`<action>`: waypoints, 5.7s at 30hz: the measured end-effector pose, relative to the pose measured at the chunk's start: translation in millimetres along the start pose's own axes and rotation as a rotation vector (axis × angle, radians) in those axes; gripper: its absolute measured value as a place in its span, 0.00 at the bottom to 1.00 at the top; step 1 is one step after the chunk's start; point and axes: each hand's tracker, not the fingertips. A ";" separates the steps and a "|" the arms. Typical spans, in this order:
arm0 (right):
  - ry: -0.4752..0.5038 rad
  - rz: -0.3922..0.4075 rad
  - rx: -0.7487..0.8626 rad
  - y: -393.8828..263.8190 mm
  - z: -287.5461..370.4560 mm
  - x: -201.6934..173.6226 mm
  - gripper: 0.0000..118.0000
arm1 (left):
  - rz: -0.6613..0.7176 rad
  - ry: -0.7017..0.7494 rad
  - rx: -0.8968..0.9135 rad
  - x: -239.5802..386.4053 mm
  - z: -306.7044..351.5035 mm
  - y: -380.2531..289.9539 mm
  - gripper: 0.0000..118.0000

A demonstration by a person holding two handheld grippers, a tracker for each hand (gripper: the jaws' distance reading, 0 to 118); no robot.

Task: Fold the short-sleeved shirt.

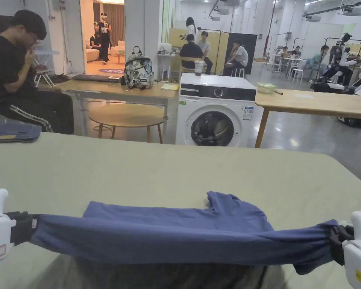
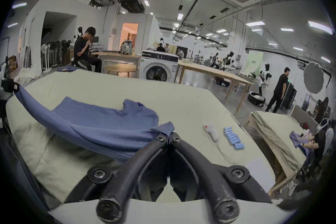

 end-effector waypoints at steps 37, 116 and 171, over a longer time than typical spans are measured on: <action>0.066 0.084 -0.528 -139.7 -24.4 -26.1 0.18 | -0.031 0.056 -0.441 -10.0 -46.1 -138.6 0.09; 0.058 -0.040 -0.517 -125.8 -12.5 -46.0 0.49 | 0.065 0.086 -0.583 -5.0 -60.7 -129.8 0.00; 0.151 -0.113 -0.577 -38.5 -257.8 -49.7 0.18 | 0.059 0.075 -0.459 -22.2 -256.6 -10.3 0.00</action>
